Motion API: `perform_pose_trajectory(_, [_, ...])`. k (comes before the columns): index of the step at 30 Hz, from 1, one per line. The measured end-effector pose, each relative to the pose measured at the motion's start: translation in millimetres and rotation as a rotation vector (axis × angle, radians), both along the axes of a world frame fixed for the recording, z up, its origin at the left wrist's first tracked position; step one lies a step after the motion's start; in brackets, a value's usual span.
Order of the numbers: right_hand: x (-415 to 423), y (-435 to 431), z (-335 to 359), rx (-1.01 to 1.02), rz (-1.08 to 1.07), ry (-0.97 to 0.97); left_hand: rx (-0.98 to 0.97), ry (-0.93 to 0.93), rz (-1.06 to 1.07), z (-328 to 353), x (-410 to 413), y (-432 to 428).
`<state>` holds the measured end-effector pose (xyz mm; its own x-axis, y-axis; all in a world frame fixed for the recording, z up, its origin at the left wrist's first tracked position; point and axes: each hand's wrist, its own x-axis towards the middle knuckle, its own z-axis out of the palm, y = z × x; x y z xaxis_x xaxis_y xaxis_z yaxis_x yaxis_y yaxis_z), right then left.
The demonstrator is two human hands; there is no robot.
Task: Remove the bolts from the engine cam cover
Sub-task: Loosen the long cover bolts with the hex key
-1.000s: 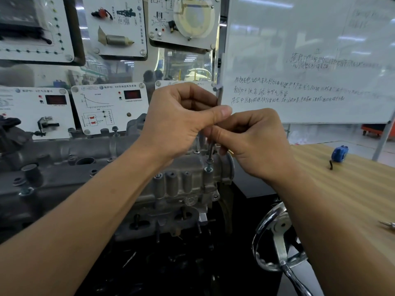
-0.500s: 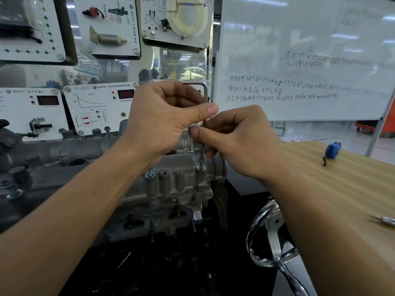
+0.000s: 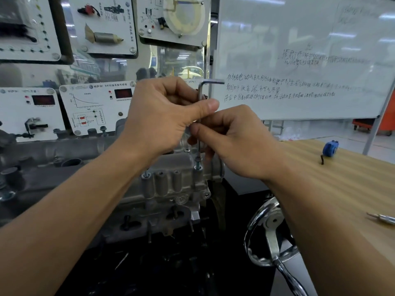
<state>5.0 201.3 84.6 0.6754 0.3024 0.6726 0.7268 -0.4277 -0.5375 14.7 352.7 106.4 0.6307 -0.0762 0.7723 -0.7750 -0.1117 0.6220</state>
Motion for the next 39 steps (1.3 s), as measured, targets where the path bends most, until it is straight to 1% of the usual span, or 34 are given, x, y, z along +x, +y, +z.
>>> perform_pose_trajectory(2, [0.7, 4.7, -2.8, 0.148, -0.055, -0.042, -0.032, 0.001, 0.025, -0.9, 1.9, -4.0])
perform_pose_trajectory(4, [1.7, 4.9, -2.8, 0.166, -0.087, -0.059, -0.033, 0.013, 0.036, -1.7, 3.6, -6.0])
perform_pose_trajectory(6, [2.5, 2.0, -0.4, 0.074, -0.060, -0.038, -0.028, 0.060, -0.056, -1.5, 3.8, -1.4])
perform_pose_trajectory(8, [2.1, -1.6, 2.3, -0.020, 0.011, 0.000, 0.063, 0.084, -0.187, -2.8, 3.8, 7.4])
perform_pose_trajectory(10, [1.3, -5.1, 4.4, -0.097, 0.069, 0.026, 0.160, 0.064, -0.228, -4.8, 2.0, 13.0])
perform_pose_trajectory(12, [1.7, -7.7, 5.7, -0.170, 0.084, 0.043, 0.163, 0.037, -0.169, -6.1, 1.3, 13.8])
perform_pose_trajectory(14, [2.7, -9.3, 5.4, -0.221, 0.055, 0.043, 0.090, 0.033, -0.065, -6.4, 2.3, 9.9])
perform_pose_trajectory(15, [3.5, -9.5, 4.2, -0.213, 0.033, 0.033, 0.052, 0.030, -0.012, -6.5, 2.7, 7.1])
perform_pose_trajectory(17, [5.2, -7.6, 0.2, -0.124, -0.016, -0.019, -0.013, 0.023, 0.048, -6.4, 2.1, 1.6])
perform_pose_trajectory(20, [6.4, -1.5, -4.8, 0.025, -0.023, -0.042, -0.027, 0.002, 0.086, -5.2, 1.9, -5.4])
perform_pose_trajectory(22, [6.9, 0.4, -5.0, 0.013, 0.011, -0.007, -0.028, 0.062, 0.030, -4.3, 1.2, -7.2])
perform_pose_trajectory(24, [6.5, -1.4, -2.9, -0.049, 0.040, 0.042, -0.003, 0.112, -0.081, -3.8, 0.0, -2.6])
perform_pose_trajectory(26, [5.2, -4.2, -0.9, -0.124, 0.055, 0.076, 0.070, 0.119, -0.203, -4.4, -1.7, 5.0])
perform_pose_trajectory(27, [4.6, -5.4, -0.2, -0.160, 0.059, 0.078, 0.106, 0.110, -0.227, -4.9, -2.6, 8.0])
perform_pose_trajectory(29, [3.8, -6.0, 1.0, -0.221, 0.065, 0.084, 0.126, 0.080, -0.175, -5.3, -4.1, 10.6])
perform_pose_trajectory(31, [4.0, -5.6, 1.8, -0.237, 0.073, 0.116, 0.092, 0.032, -0.056, -5.6, -3.6, 8.7])
perform_pose_trajectory(34, [5.5, -4.3, -0.8, -0.118, 0.110, 0.124, 0.024, 0.002, 0.089, -5.3, -2.8, 3.6])
perform_pose_trajectory(37, [9.7, -5.3, -6.1, -0.024, 0.062, 0.058, -0.012, -0.014, 0.158, -5.0, -0.6, 0.4])
perform_pose_trajectory(39, [12.7, -5.7, -9.5, 0.017, 0.054, 0.081, -0.030, 0.001, 0.183, -4.5, 0.6, -2.0])
